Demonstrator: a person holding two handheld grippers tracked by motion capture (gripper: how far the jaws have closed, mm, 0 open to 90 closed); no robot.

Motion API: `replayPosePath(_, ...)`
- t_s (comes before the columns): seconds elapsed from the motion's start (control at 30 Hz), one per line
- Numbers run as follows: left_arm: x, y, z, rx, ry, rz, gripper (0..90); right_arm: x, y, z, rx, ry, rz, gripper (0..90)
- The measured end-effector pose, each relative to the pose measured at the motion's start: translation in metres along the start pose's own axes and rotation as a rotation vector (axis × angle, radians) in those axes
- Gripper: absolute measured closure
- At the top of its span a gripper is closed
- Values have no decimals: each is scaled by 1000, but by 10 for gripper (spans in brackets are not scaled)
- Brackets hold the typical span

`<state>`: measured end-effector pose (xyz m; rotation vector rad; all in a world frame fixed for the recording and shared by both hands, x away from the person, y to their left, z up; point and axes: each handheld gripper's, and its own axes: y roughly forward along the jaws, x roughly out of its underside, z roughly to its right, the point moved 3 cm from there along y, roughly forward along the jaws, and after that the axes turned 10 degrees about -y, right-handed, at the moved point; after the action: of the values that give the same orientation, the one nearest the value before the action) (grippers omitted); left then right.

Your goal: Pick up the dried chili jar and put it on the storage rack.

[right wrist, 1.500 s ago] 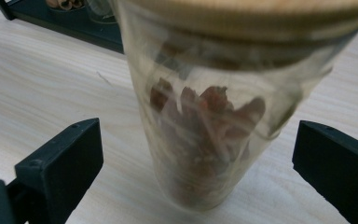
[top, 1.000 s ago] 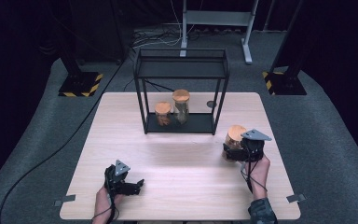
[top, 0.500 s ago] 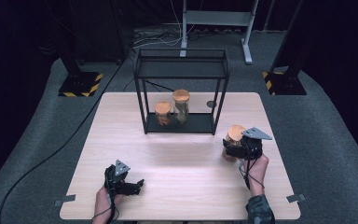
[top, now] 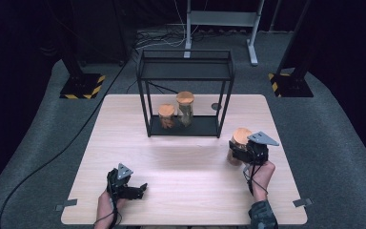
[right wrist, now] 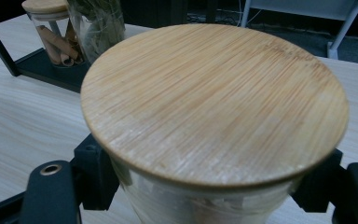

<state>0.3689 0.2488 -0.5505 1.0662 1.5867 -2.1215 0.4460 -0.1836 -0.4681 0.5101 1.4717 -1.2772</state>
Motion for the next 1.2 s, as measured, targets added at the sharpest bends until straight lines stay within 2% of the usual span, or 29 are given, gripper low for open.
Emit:
replayPosePath(0.4,0,0,0,1,-1,0,3,-8,-9,-5,-9,-25,11,244)
replayPosePath(0.63,0,0,0,0,1,1,3,-10,-13,-8,-16,-20,20,244)
replayPosePath(1.2,0,0,0,0,1,1,3,-18,-15,-17,-37,-41,25,243)
